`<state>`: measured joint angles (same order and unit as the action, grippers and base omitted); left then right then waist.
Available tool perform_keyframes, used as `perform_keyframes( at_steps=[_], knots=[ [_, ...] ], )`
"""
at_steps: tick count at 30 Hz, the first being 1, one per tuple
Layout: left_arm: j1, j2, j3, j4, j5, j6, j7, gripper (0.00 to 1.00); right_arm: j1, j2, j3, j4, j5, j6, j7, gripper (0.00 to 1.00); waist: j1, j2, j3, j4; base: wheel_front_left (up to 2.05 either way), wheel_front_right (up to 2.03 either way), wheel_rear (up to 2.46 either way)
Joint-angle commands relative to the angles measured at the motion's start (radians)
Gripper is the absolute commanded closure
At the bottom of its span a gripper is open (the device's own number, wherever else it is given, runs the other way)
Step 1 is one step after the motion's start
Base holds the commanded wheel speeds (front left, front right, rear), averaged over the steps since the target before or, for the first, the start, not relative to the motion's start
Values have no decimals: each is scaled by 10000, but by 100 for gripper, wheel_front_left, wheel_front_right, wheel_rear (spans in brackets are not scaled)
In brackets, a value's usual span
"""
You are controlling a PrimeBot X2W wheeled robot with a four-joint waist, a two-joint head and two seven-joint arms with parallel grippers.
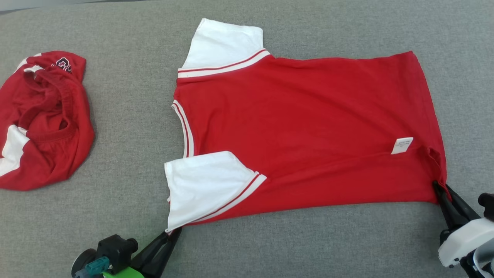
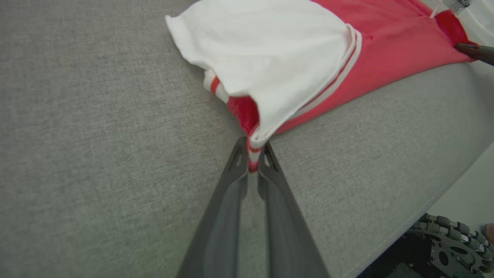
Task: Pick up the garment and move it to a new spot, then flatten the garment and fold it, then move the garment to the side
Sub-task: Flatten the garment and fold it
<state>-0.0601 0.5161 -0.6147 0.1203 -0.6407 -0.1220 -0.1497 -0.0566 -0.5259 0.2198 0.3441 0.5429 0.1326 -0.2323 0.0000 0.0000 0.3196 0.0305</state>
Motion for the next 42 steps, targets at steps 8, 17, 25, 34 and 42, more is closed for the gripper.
perform_keyframes(
  at_steps=[8, 17, 25, 34, 42],
  knots=[
    [827, 608, 30, -894, -181, 631, 590, 100, 1265, -335, -823, -916, -349, -37, 626, 100, 0, 0, -235, -149, 0, 0, 0],
    [844, 386, -194, -1175, -685, 677, 1376, 100, 1609, -87, -1272, -1315, -966, -37, 1342, 87, 0, 0, -300, -86, 0, 0, 0],
    [833, 185, -135, -895, -827, 898, 1296, 0, 2065, -56, -1938, -1767, -1294, -30, 1505, 0, 0, 0, -580, -86, 0, 0, 0],
    [633, 602, 1029, -3966, -1345, 1767, 1452, 0, 2115, 365, -2453, -3544, -1977, -28, 1115, 0, 0, 0, -704, -209, 0, 0, 0],
    [-3364, 873, 1530, -3695, -773, 1669, 3222, 0, 706, 616, -1390, -3704, -2228, -28, 763, 0, 0, 0, 241, -369, 0, 0, 0]
  ],
)
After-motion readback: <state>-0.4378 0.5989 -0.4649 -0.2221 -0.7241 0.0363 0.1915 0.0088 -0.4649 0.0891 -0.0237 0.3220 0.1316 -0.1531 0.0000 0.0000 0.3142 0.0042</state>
